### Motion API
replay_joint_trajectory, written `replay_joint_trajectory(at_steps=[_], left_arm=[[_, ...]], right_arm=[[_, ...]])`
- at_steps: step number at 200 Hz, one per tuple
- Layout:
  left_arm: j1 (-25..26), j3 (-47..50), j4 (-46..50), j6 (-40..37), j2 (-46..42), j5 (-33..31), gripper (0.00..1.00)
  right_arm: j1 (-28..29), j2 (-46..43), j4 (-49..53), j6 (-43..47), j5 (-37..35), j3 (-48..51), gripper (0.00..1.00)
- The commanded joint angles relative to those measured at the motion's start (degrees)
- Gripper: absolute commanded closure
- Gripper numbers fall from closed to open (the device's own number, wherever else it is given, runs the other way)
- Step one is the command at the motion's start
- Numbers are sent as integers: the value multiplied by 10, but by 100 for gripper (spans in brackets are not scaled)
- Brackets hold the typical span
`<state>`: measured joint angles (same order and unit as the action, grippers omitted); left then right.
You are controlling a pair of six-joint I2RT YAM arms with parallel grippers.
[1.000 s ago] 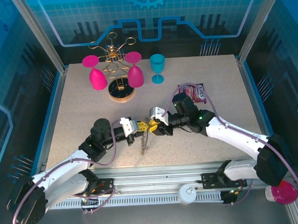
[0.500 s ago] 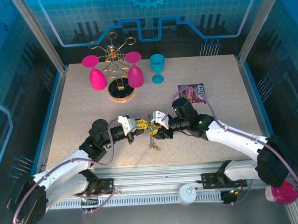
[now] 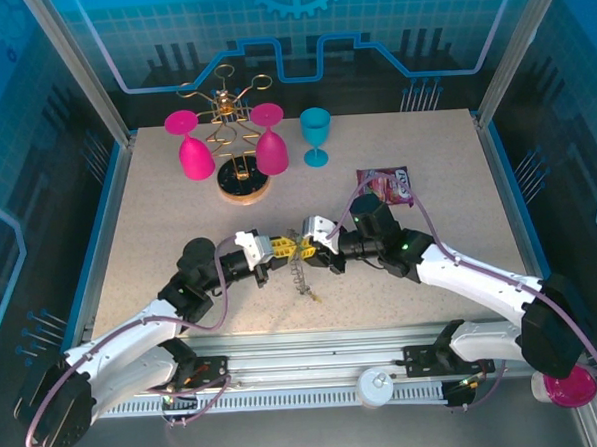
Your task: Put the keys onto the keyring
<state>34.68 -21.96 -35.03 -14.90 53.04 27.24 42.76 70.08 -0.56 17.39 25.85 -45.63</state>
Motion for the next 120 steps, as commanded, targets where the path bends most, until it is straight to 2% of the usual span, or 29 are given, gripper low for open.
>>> replay_joint_trajectory(at_steps=[1, 9, 38, 67, 120], left_arm=[[2, -5, -16, 6, -13, 0, 100], [2, -4, -12, 6, -13, -1, 100], [2, -8, 22, -7, -23, -20, 100], [2, -33, 117, -48, -28, -31, 100], [2, -50, 175, -69, -18, -57, 100]], right_arm=[[9, -3, -33, -7, 2, 11, 94], [9, -5, -32, -7, 1, 11, 100], [8, -21, 10, 16, -52, 5, 100], [8, -23, 106, 69, -113, -38, 100], [17, -13, 181, 127, -157, -100, 100]])
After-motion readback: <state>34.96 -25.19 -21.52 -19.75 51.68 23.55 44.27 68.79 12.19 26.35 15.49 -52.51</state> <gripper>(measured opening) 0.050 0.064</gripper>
